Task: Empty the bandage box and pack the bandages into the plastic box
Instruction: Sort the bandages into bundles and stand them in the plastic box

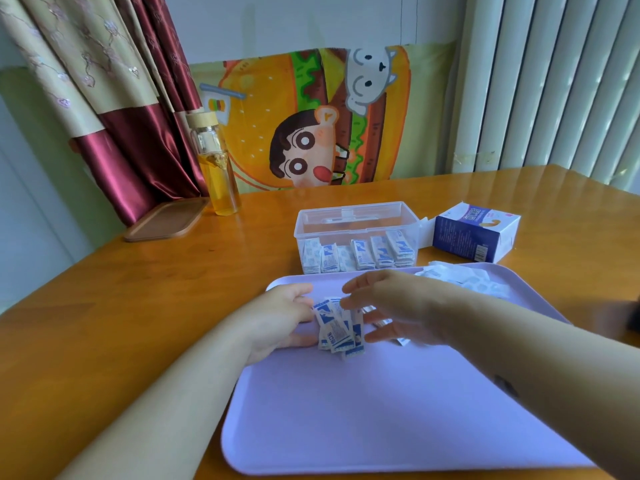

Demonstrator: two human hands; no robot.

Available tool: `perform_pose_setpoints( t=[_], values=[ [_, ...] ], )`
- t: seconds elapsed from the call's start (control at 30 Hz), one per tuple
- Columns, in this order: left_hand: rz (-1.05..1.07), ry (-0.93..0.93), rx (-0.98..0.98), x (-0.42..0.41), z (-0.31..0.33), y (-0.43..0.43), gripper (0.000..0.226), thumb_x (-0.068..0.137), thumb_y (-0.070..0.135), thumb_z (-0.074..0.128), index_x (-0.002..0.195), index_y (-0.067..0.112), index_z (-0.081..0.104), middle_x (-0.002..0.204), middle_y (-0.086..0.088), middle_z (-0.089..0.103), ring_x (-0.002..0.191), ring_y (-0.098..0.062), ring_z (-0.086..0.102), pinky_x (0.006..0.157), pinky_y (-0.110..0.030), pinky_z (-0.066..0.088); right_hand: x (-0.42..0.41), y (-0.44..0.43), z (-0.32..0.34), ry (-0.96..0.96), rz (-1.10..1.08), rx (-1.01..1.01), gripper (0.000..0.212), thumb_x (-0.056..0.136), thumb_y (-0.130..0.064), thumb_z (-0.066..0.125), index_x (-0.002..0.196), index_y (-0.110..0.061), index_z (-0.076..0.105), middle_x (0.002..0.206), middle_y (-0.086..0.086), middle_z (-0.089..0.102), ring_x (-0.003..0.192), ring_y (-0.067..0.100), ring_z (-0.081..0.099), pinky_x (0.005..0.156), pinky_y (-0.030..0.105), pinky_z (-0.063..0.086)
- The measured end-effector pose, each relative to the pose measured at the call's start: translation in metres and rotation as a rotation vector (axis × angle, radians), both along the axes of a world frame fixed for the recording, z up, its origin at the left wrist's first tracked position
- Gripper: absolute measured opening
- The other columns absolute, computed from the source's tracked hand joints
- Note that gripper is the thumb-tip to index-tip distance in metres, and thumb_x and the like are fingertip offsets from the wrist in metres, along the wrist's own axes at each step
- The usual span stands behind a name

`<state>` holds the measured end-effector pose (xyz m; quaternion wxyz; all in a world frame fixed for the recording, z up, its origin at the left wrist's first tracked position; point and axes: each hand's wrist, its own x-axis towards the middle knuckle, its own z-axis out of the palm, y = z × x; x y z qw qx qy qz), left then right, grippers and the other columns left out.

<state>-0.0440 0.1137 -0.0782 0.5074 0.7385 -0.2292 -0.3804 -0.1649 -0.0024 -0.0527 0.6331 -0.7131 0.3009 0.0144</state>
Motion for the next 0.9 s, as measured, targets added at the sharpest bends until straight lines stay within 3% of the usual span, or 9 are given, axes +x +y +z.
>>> perform_pose_setpoints(
  t=[0.17, 0.27, 0.33, 0.4, 0.43, 0.5, 0.67, 0.77, 0.9],
  values=[
    [0.046, 0.172, -0.099, -0.014, 0.004, 0.0, 0.06, 0.093, -0.011, 0.04, 0.147, 0.014, 0.028, 0.145, -0.008, 0.035, 0.091, -0.012, 0.057, 0.077, -0.041, 0.055, 0.014, 0.007, -0.008, 0.028, -0.035, -0.218, 0.036, 0.089, -0.019, 0.059, 0.123, -0.022, 0.049, 0.099, 0.006, 0.056, 0.084, 0.02, 0.056, 0.052, 0.027, 0.042],
    [0.074, 0.206, -0.126, -0.023, 0.008, 0.002, 0.071, 0.09, -0.015, 0.035, 0.15, 0.02, 0.02, 0.152, -0.004, 0.023, 0.079, -0.012, 0.066, 0.081, -0.043, 0.053, 0.021, 0.01, -0.016, 0.039, -0.029, -0.414, 0.049, 0.088, -0.021, 0.06, 0.132, -0.026, 0.04, 0.119, 0.001, 0.046, 0.094, 0.019, 0.053, 0.072, 0.03, 0.052],
    [0.083, 0.217, -0.15, -0.03, 0.011, 0.003, 0.077, 0.089, -0.015, 0.034, 0.151, 0.025, 0.014, 0.147, -0.001, 0.034, 0.063, -0.011, 0.069, 0.078, -0.041, 0.054, 0.024, 0.01, -0.018, 0.046, 0.025, -0.513, 0.056, 0.088, -0.018, 0.058, 0.138, -0.025, 0.032, 0.128, 0.004, 0.043, 0.092, 0.019, 0.052, 0.064, 0.025, 0.046],
    [0.086, 0.232, -0.17, -0.038, 0.015, 0.006, 0.08, 0.088, -0.016, 0.031, 0.151, 0.028, 0.008, 0.101, 0.002, 0.069, 0.056, -0.014, 0.068, 0.08, -0.042, 0.053, 0.026, 0.008, -0.019, 0.055, 0.067, -0.561, 0.06, 0.088, -0.014, 0.057, 0.141, -0.023, 0.028, 0.128, 0.006, 0.048, 0.087, 0.018, 0.051, 0.058, 0.021, 0.041],
    [0.085, 0.241, -0.177, -0.04, 0.016, 0.007, 0.082, 0.088, -0.016, 0.031, 0.151, 0.03, 0.005, 0.071, 0.003, 0.071, 0.058, -0.017, 0.068, 0.083, -0.043, 0.052, 0.027, 0.008, -0.018, 0.064, 0.081, -0.581, 0.062, 0.088, -0.013, 0.057, 0.142, -0.021, 0.026, 0.127, 0.007, 0.052, 0.085, 0.017, 0.05, 0.059, 0.022, 0.041],
    [0.094, 0.264, -0.192, -0.043, 0.017, 0.008, 0.085, 0.087, -0.016, 0.031, 0.15, 0.033, 0.001, 0.056, 0.002, 0.065, 0.064, -0.022, 0.067, 0.088, -0.047, 0.051, 0.029, 0.007, -0.018, 0.081, 0.091, -0.59, 0.067, 0.087, -0.013, 0.059, 0.144, -0.02, 0.024, 0.124, 0.008, 0.055, 0.085, 0.017, 0.05, 0.069, 0.026, 0.044],
    [0.116, 0.259, -0.226, -0.046, 0.014, 0.006, 0.086, 0.087, -0.017, 0.03, 0.15, 0.033, 0.0, 0.09, 0.011, 0.047, 0.074, -0.023, 0.065, 0.085, -0.047, 0.051, 0.034, 0.007, -0.018, 0.115, 0.112, -0.588, 0.076, 0.082, -0.015, 0.065, 0.145, -0.021, 0.023, 0.122, 0.005, 0.054, 0.092, 0.02, 0.054, 0.077, 0.028, 0.047],
    [0.115, 0.241, -0.212, -0.045, 0.012, 0.006, 0.087, 0.087, -0.016, 0.03, 0.15, 0.035, 0.0, 0.101, 0.003, 0.051, 0.075, -0.023, 0.066, 0.081, -0.044, 0.053, 0.035, 0.006, -0.016, 0.159, 0.149, -0.644, 0.078, 0.081, -0.017, 0.067, 0.146, -0.02, 0.023, 0.116, 0.005, 0.053, 0.087, 0.018, 0.052, 0.06, 0.022, 0.041],
    [0.113, 0.274, -0.208, -0.044, 0.012, 0.007, 0.088, 0.086, -0.016, 0.03, 0.149, 0.038, 0.0, 0.14, -0.016, 0.042, 0.085, -0.027, 0.066, 0.078, -0.044, 0.054, 0.037, 0.007, -0.011, 0.238, 0.221, -0.696, 0.072, 0.079, -0.019, 0.068, 0.143, -0.022, 0.033, 0.114, 0.003, 0.055, 0.094, 0.02, 0.055, 0.072, 0.027, 0.046]
  ],
)
